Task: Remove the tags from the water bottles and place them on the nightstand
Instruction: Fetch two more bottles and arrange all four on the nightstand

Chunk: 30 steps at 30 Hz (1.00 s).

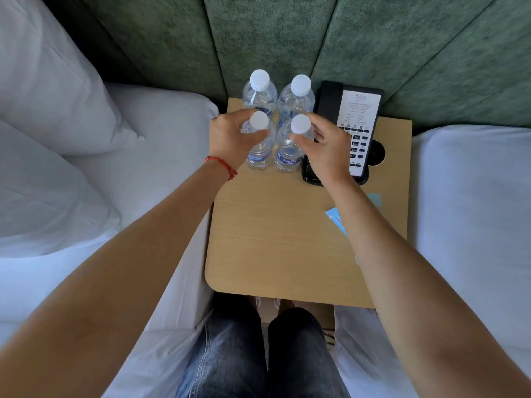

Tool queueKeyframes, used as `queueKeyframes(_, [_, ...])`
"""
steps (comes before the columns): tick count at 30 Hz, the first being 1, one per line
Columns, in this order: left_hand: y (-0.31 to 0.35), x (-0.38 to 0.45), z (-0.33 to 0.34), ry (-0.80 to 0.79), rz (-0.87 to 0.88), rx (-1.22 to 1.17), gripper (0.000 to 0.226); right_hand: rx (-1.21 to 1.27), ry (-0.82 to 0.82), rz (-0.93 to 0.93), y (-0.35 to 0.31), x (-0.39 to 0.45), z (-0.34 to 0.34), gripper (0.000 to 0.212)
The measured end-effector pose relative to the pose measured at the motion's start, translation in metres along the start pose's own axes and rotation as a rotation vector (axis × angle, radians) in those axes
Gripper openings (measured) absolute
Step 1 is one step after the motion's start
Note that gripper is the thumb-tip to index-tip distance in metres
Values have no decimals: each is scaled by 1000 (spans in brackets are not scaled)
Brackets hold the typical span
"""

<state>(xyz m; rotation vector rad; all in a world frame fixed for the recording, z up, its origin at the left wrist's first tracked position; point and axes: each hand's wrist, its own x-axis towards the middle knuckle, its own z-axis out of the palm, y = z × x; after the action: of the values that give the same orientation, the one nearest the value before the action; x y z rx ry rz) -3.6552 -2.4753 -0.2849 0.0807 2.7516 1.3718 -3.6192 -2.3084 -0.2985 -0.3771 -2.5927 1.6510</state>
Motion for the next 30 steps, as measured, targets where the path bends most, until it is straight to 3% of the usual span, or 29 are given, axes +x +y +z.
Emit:
queueKeyframes(23, [-3,-1,-1,-46,10,28,38,-98,-18,-57,0,0,-2,41])
queueKeyframes(30, [-1,-17,-10,15,53,9,38,-74,-21,-25,-8,-9,-9,49])
